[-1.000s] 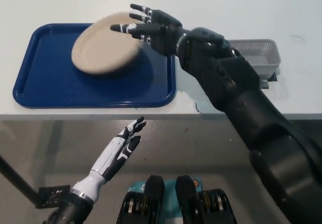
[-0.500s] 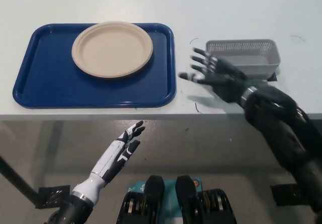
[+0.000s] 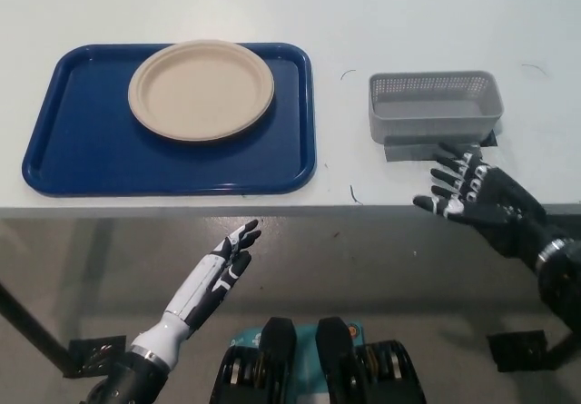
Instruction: Use the right hand to pick up a plate from a leveled surface and place it into a tray on the left side
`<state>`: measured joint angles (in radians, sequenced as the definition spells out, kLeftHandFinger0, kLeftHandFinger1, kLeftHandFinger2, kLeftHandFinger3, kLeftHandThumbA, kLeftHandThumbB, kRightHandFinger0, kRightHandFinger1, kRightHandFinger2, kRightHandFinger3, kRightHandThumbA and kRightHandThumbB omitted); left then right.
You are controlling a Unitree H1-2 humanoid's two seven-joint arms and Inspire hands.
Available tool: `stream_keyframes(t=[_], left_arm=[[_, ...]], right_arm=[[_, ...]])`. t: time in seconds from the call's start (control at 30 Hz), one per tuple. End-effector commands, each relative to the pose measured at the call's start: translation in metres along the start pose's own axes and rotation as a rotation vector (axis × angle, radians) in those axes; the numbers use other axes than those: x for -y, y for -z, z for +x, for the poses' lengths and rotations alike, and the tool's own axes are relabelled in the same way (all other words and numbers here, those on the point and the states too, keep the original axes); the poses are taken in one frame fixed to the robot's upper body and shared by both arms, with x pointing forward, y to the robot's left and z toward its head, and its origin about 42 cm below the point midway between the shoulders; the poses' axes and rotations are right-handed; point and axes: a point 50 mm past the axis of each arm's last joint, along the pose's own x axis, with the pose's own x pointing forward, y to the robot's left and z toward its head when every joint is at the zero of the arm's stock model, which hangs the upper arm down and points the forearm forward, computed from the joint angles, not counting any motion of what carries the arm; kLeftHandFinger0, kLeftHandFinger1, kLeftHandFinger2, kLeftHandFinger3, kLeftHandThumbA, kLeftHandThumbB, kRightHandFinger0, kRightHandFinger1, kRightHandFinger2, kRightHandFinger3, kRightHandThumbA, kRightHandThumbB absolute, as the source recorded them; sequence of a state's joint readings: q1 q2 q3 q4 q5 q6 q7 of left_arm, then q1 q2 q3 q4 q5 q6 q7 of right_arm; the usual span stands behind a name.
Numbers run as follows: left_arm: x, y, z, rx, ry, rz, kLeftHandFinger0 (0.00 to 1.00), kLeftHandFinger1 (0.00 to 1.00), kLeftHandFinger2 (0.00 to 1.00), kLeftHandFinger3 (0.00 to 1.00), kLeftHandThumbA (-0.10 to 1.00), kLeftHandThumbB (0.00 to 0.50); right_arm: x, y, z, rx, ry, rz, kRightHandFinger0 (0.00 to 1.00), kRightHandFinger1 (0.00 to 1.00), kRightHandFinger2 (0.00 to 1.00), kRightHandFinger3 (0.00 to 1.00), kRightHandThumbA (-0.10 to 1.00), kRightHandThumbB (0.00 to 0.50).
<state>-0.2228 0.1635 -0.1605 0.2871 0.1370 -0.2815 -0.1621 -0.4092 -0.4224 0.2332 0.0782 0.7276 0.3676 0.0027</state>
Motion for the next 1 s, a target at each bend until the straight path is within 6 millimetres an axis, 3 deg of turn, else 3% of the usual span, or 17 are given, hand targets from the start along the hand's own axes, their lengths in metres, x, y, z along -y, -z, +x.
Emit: stream_keyframes(t=[0.0,0.03,0.1,0.23,0.27,0.3,0.33,0.4,0.5,0.6,0.67,0.73,0.77,0.9,0.97], left_arm=[[-0.013,-0.037,0.047,0.145,0.003,0.055,1.00,1.00,1.00,1.00,1.00,0.500],[-0.014,-0.037,0.048,0.145,0.001,0.054,1.00,1.00,1.00,1.00,1.00,0.500],[-0.015,-0.037,0.048,0.149,-0.003,0.055,1.00,1.00,1.00,1.00,1.00,0.500],[-0.014,-0.035,0.045,0.141,-0.016,0.034,1.00,1.00,1.00,1.00,1.00,0.500],[-0.014,-0.035,0.045,0.141,-0.019,0.030,1.00,1.00,1.00,1.00,1.00,0.500],[-0.015,-0.035,0.044,0.144,-0.026,0.030,1.00,1.00,1.00,1.00,1.00,0.500],[-0.016,-0.035,0.044,0.151,-0.041,0.030,1.00,1.00,1.00,1.00,1.00,0.500],[-0.017,-0.033,0.041,0.158,-0.055,0.019,1.00,1.00,1.00,1.00,1.00,0.500],[-0.021,-0.033,0.040,0.165,-0.082,0.021,1.00,1.00,1.00,1.00,1.00,0.500],[-0.022,-0.030,0.037,0.173,-0.119,0.013,1.00,1.00,1.00,1.00,1.00,0.500],[-0.024,-0.030,0.033,0.171,-0.138,0.002,1.00,1.00,1.00,1.00,1.00,0.500],[-0.028,-0.029,0.026,0.167,-0.160,-0.019,1.00,1.00,1.00,1.00,1.00,0.500],[-0.030,-0.028,0.023,0.166,-0.170,-0.022,1.00,1.00,1.00,1.00,1.00,0.500],[-0.036,-0.020,0.014,0.148,-0.204,-0.037,1.00,1.00,1.00,1.00,1.00,0.500],[-0.040,-0.018,0.013,0.149,-0.214,-0.042,1.00,1.00,1.00,1.00,1.00,0.500]], right_arm=[[-0.104,-0.160,-0.233,1.242,-0.582,-0.187,1.00,1.00,1.00,1.00,1.00,0.466],[-0.102,-0.156,-0.235,1.230,-0.567,-0.182,1.00,1.00,1.00,1.00,1.00,0.467],[-0.093,-0.123,-0.248,1.144,-0.429,-0.129,1.00,1.00,1.00,1.00,1.00,0.473],[-0.095,-0.089,-0.238,0.964,-0.162,-0.051,1.00,1.00,1.00,1.00,1.00,0.448],[-0.096,-0.087,-0.236,0.945,-0.149,-0.041,1.00,1.00,1.00,1.00,1.00,0.300],[-0.088,-0.077,-0.226,0.873,-0.094,-0.065,1.00,1.00,1.00,1.00,1.00,0.370],[-0.072,-0.058,-0.206,0.804,0.002,-0.137,1.00,1.00,1.00,1.00,1.00,0.339],[-0.061,-0.043,-0.190,0.727,0.049,-0.177,1.00,1.00,1.00,1.00,1.00,0.345],[-0.037,-0.009,-0.142,0.584,0.056,-0.235,1.00,1.00,1.00,1.00,1.00,0.307],[-0.027,0.015,-0.104,0.460,0.074,-0.272,1.00,1.00,1.00,1.00,1.00,0.292],[-0.025,0.027,-0.092,0.425,0.066,-0.270,1.00,1.00,1.00,1.00,1.00,0.250],[-0.027,0.038,-0.084,0.389,0.058,-0.282,1.00,1.00,1.00,1.00,1.00,0.240],[-0.027,0.042,-0.081,0.374,0.045,-0.289,1.00,1.00,1.00,1.00,1.00,0.203],[-0.031,0.055,-0.074,0.322,0.008,-0.291,1.00,1.00,1.00,1.00,1.00,0.211],[-0.033,0.056,-0.070,0.327,-0.005,-0.306,1.00,1.00,1.00,1.00,1.00,0.172]])
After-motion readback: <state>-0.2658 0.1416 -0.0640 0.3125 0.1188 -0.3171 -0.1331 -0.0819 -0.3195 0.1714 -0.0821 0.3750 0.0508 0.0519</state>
